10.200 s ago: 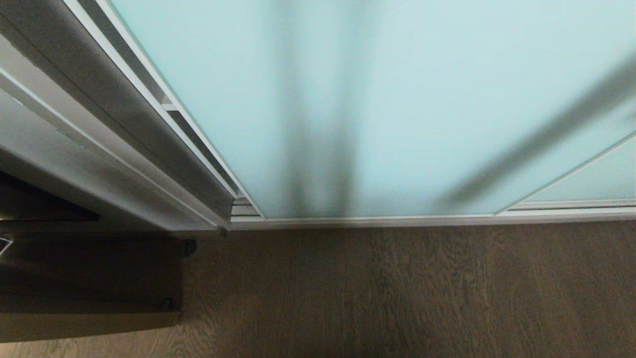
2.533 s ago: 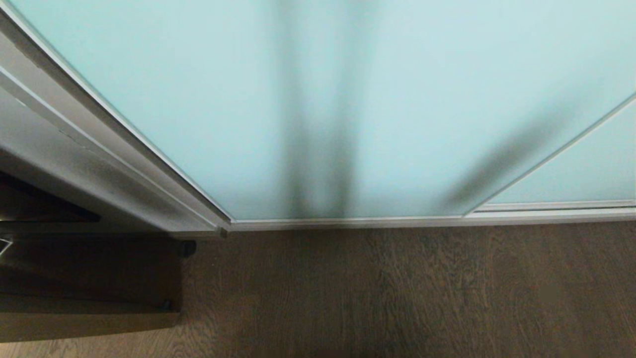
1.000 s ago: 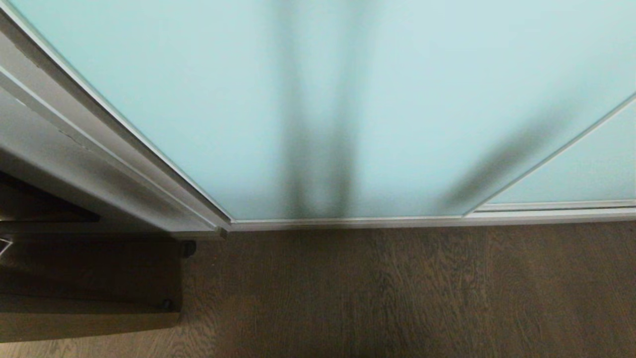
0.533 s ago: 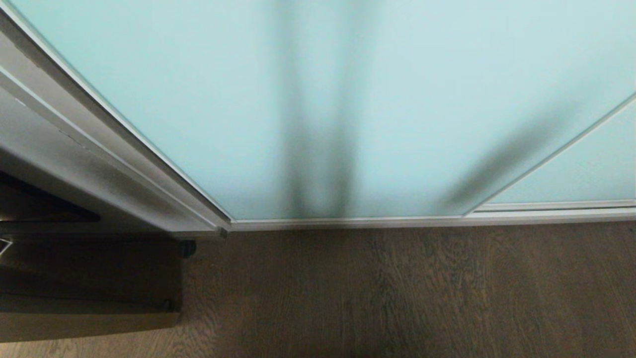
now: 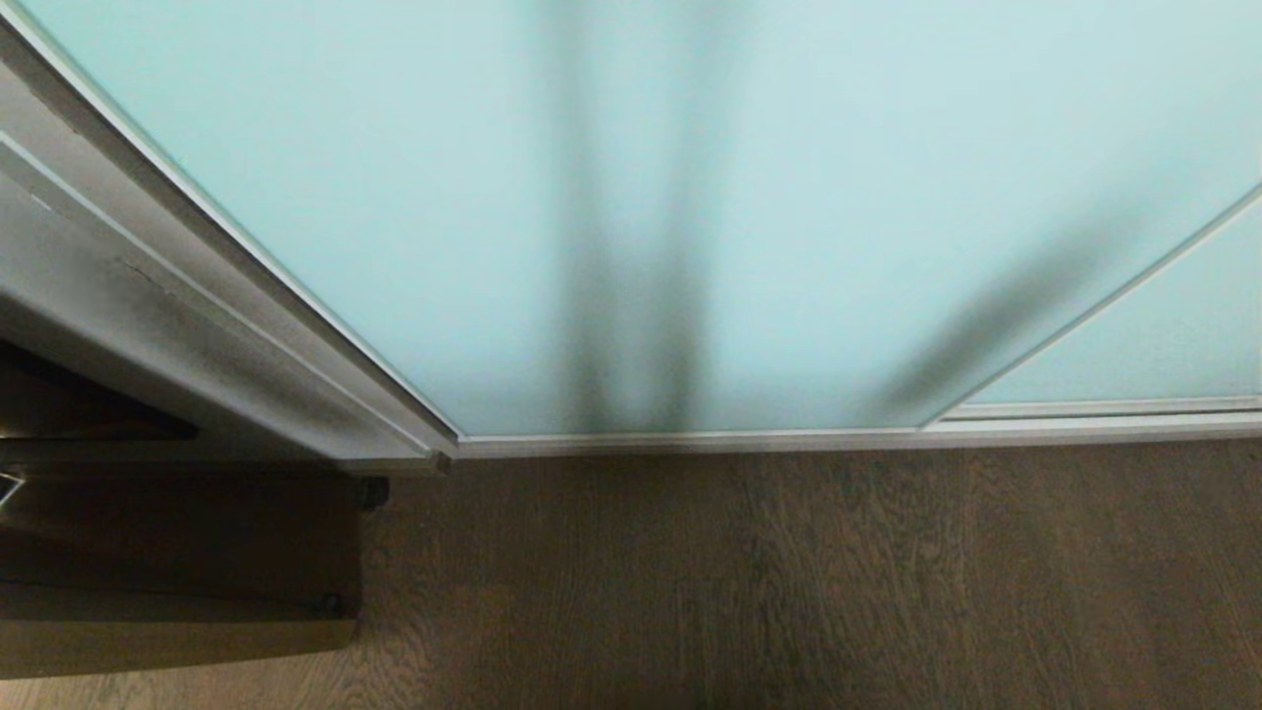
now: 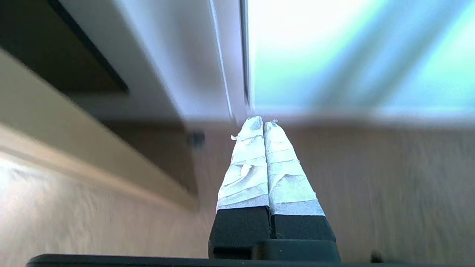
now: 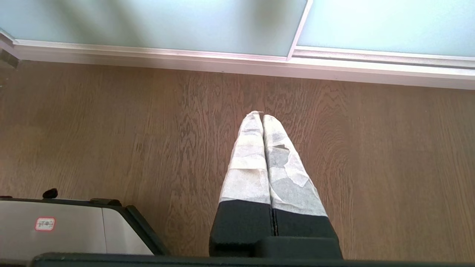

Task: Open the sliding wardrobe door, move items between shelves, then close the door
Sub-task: Open the door

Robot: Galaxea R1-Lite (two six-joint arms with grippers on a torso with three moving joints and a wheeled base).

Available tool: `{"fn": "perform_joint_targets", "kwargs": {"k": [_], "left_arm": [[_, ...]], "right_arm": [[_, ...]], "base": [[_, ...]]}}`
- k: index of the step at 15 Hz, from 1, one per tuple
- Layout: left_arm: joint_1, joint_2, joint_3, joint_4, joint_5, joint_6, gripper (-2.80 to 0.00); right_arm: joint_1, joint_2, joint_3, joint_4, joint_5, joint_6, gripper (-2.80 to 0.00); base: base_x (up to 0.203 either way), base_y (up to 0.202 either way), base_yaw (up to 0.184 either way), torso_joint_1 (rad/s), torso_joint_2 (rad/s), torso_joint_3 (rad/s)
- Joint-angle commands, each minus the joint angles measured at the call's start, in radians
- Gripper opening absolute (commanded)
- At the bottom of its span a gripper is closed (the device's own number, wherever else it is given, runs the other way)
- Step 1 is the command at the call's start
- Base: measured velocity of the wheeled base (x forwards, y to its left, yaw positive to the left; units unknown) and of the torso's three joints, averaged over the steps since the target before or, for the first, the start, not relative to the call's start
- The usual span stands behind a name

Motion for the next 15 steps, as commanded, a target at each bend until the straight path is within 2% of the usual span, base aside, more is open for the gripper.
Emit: {"fn": "perform_joint_targets", "kwargs": {"k": [1, 2, 6, 12, 15], "left_arm": [[0.000, 0.102, -0.099, -0.020, 0.023, 0.000, -2.80], [0.001, 0.152, -0.121, -0.061, 0.033, -0.001, -2.80], [0.002, 0.387, -0.169, -0.367, 0.070, 0.001, -2.80], [0.002, 0.559, -0.260, -0.464, 0.067, 0.002, -2.80], [0.002, 0.684, -0.310, -0.621, 0.069, 0.005, -2.80]], "right_arm": [[0.000, 0.000, 0.000, -0.001, 0.000, -0.001, -2.80], [0.000, 0.000, 0.000, -0.001, 0.000, -0.001, -2.80], [0.000, 0.000, 0.000, -0.001, 0.000, -0.001, -2.80], [0.000, 0.000, 0.000, -0.001, 0.000, -0.001, -2.80], [0.000, 0.000, 0.000, -0.001, 0.000, -0.001, -2.80]], "base": [[0.000, 0.000, 0.000, 0.000, 0.00, 0.000], [0.000, 0.000, 0.000, 0.000, 0.00, 0.000], [0.000, 0.000, 0.000, 0.000, 0.00, 0.000], [0.000, 0.000, 0.000, 0.000, 0.00, 0.000], [0.000, 0.000, 0.000, 0.000, 0.00, 0.000]]}}
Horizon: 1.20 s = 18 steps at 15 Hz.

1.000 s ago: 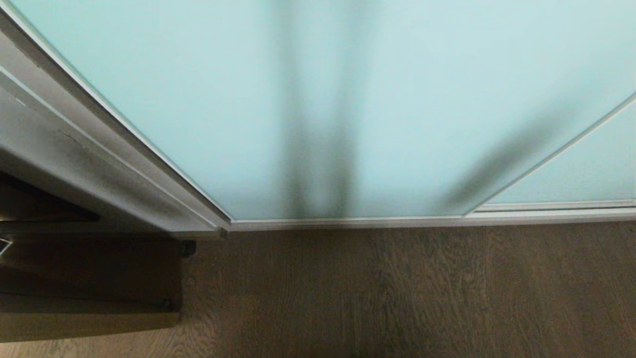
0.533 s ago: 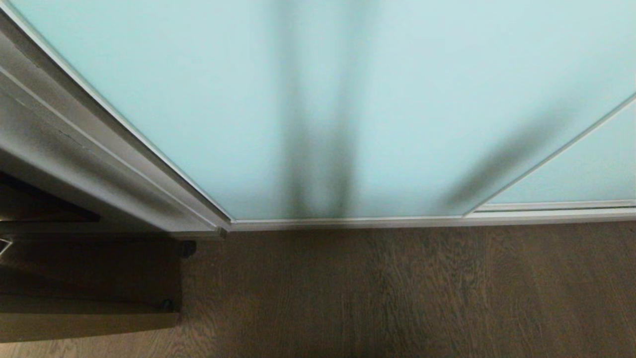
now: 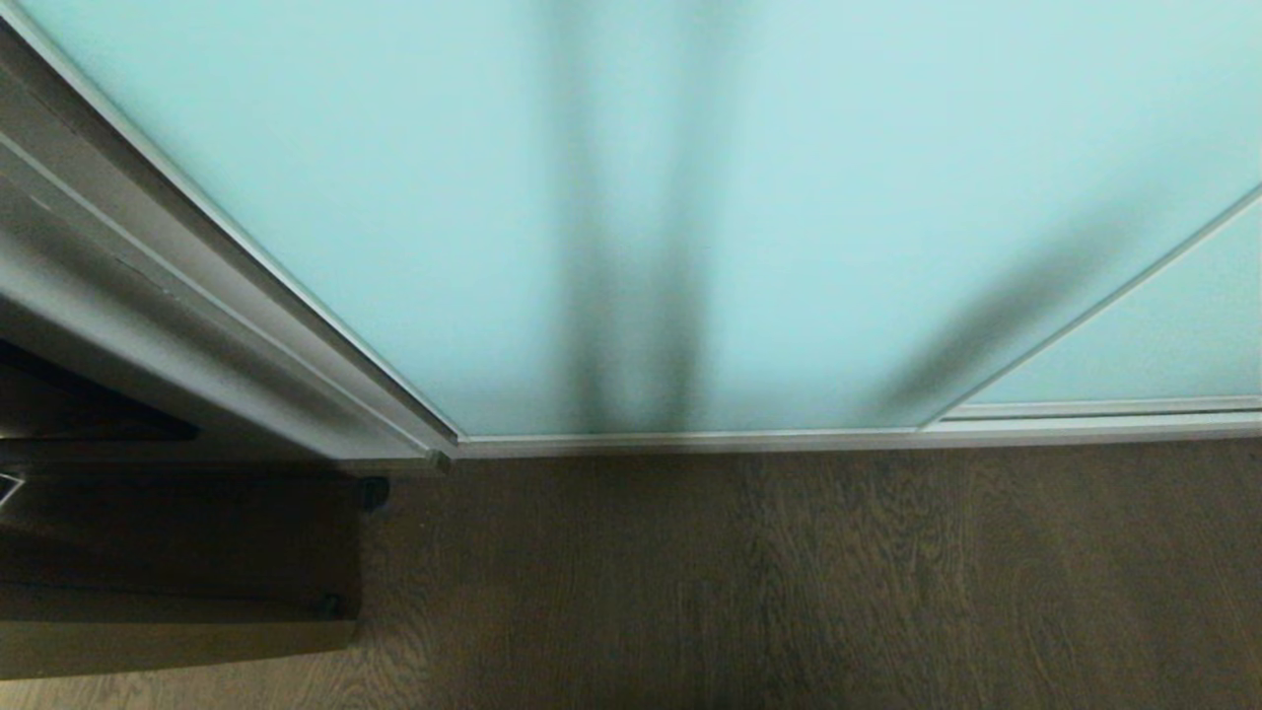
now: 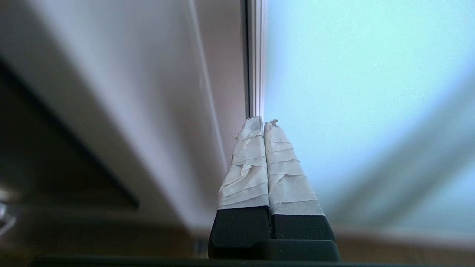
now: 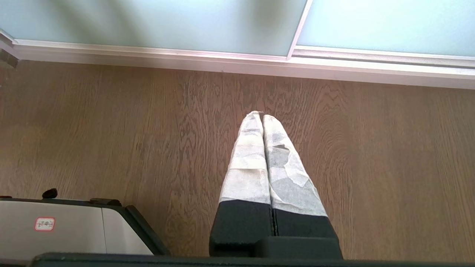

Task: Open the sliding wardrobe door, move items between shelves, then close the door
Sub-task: Open the door

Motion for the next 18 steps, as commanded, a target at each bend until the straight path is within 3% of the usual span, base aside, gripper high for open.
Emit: {"fn": "perform_joint_targets", "kwargs": {"k": [1, 4, 8, 11, 18], "left_arm": [[0.001, 0.136, -0.025, -0.130, 0.001, 0.004, -2.80], [0.001, 0.207, -0.022, -0.332, 0.010, 0.006, -2.80], [0.002, 0.229, -0.027, -0.407, 0.011, 0.010, -2.80], [0.007, 0.319, -0.025, -0.572, 0.017, 0.031, -2.80], [0.009, 0.500, -0.085, -0.786, 0.111, 0.057, -2.80]], "right_arm": [[0.000, -0.001, 0.000, -0.001, 0.000, 0.000, -2.80], [0.000, -0.001, 0.000, -0.001, 0.000, 0.000, -2.80], [0.000, -0.001, 0.000, -0.001, 0.000, 0.000, -2.80], [0.000, -0.001, 0.000, -0.001, 0.000, 0.000, -2.80], [0.000, -0.001, 0.000, -0.001, 0.000, 0.000, -2.80]], "base": [[0.000, 0.000, 0.000, 0.000, 0.00, 0.000], [0.000, 0.000, 0.000, 0.000, 0.00, 0.000], [0.000, 0.000, 0.000, 0.000, 0.00, 0.000], [0.000, 0.000, 0.000, 0.000, 0.00, 0.000], [0.000, 0.000, 0.000, 0.000, 0.00, 0.000]]}}
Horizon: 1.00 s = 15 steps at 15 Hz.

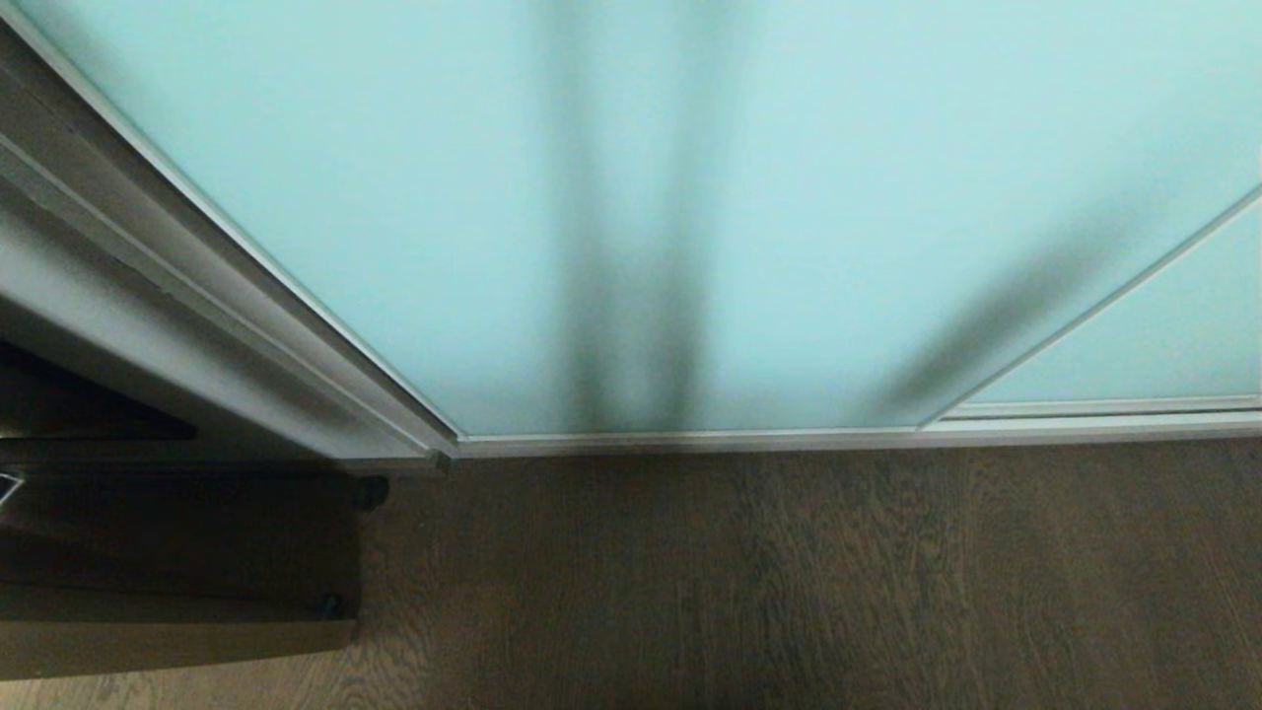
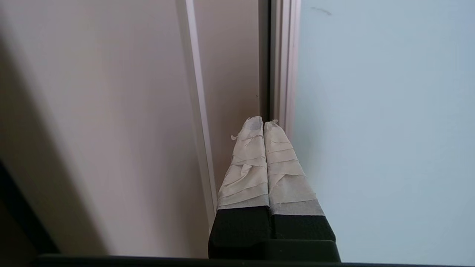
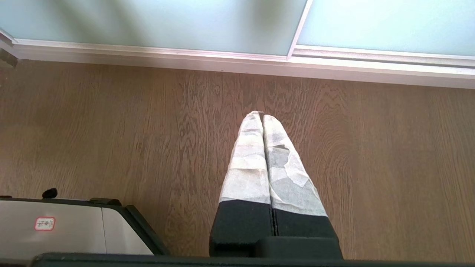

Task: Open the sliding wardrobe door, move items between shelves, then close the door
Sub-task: Open the door

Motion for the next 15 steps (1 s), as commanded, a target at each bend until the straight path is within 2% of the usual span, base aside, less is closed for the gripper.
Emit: {"fn": "perform_joint_targets", "kwargs": {"k": [1, 6, 15], "left_arm": [[0.000, 0.084, -0.025, -0.042, 0.007, 0.008, -2.80], [-0.001, 0.213, -0.088, -0.056, 0.024, -0.010, -2.80], [-0.002, 0.382, -0.225, -0.056, 0.012, -0.020, -2.80]], "right_arm": [[0.000, -0.002, 0.000, 0.000, 0.000, 0.000, -2.80], [0.000, -0.002, 0.000, 0.000, 0.000, 0.000, -2.80], [0.000, -0.002, 0.000, 0.000, 0.000, 0.000, -2.80]], "base": [[0.000, 0.000, 0.000, 0.000, 0.00, 0.000], [0.000, 0.000, 0.000, 0.000, 0.00, 0.000], [0.000, 0.000, 0.000, 0.000, 0.00, 0.000]]}}
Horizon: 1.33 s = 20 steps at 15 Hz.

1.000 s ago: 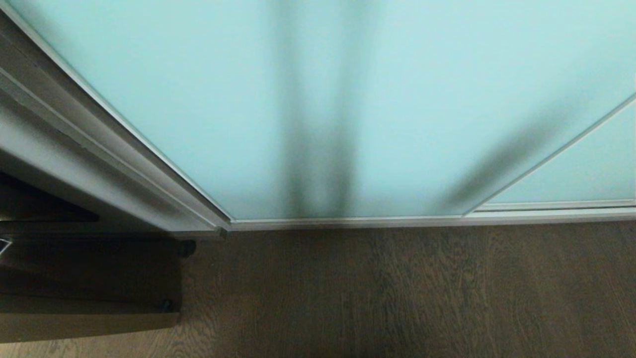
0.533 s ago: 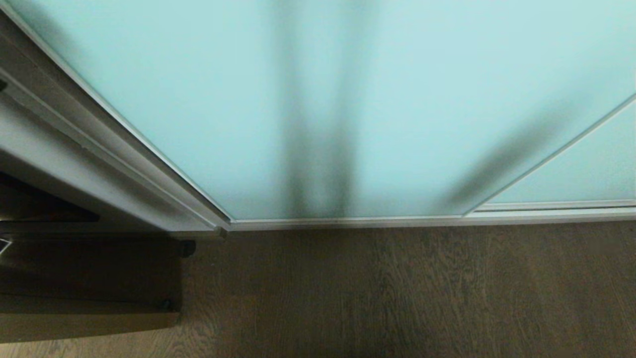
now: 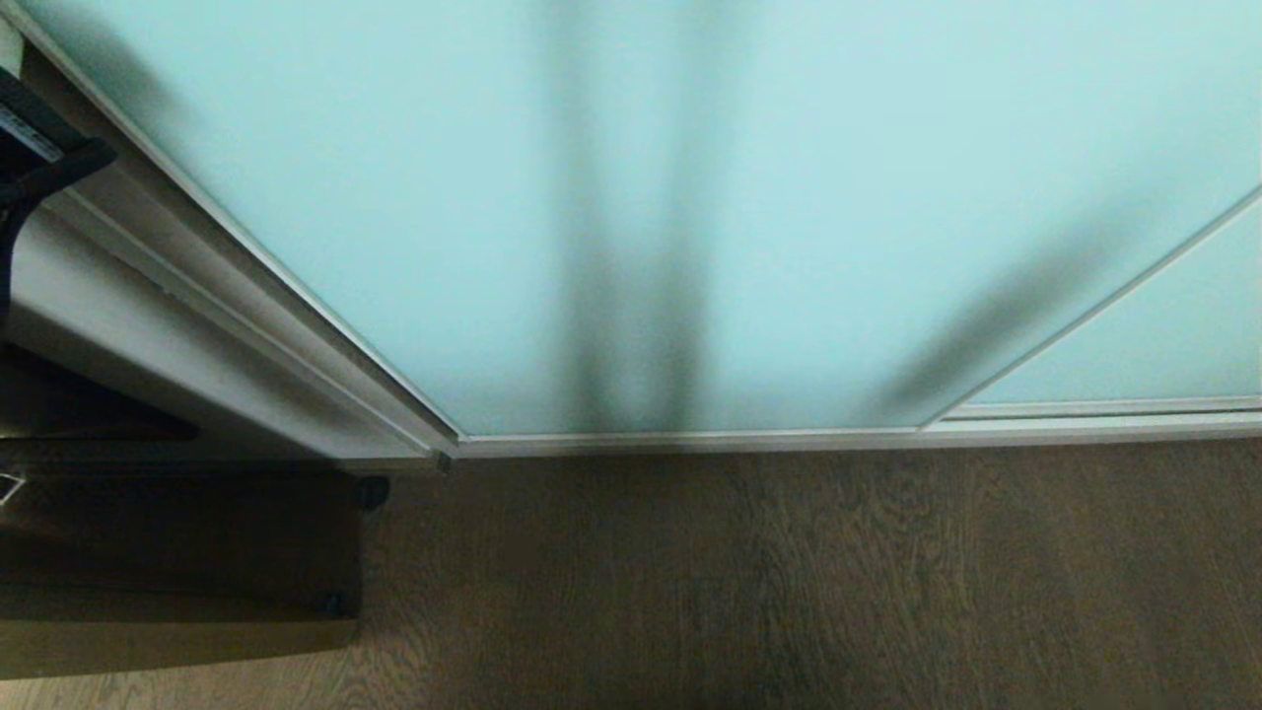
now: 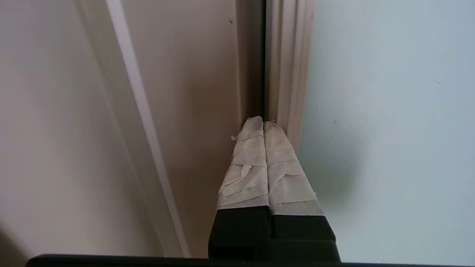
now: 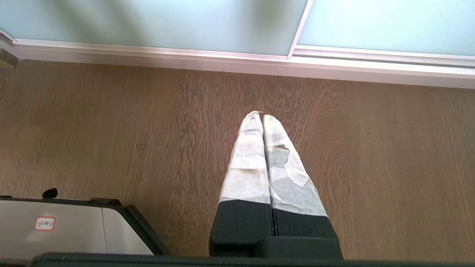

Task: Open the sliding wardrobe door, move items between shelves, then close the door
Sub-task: Open the door

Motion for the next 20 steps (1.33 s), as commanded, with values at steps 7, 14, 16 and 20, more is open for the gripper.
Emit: {"fn": "perform_joint_targets", "kwargs": {"k": [7, 14, 16, 20], "left_arm": [[-0.006, 0.104, -0.102, 0.000, -0.010, 0.000, -2.80], [-0.098, 0.086, -0.096, 0.002, -0.016, 0.016, -2.80], [-0.145, 0.089, -0.092, 0.003, -0.021, 0.026, -2.80], [-0.204, 0.107, -0.092, 0.005, -0.019, 0.030, -2.80]], "right_arm": [[0.000, -0.002, 0.000, 0.000, 0.000, 0.000, -2.80], [0.000, -0.002, 0.000, 0.000, 0.000, 0.000, -2.80], [0.000, -0.002, 0.000, 0.000, 0.000, 0.000, -2.80], [0.000, -0.002, 0.000, 0.000, 0.000, 0.000, -2.80]], "base": [[0.000, 0.000, 0.000, 0.000, 0.00, 0.000], [0.000, 0.000, 0.000, 0.000, 0.00, 0.000], [0.000, 0.000, 0.000, 0.000, 0.00, 0.000], [0.000, 0.000, 0.000, 0.000, 0.00, 0.000]]}}
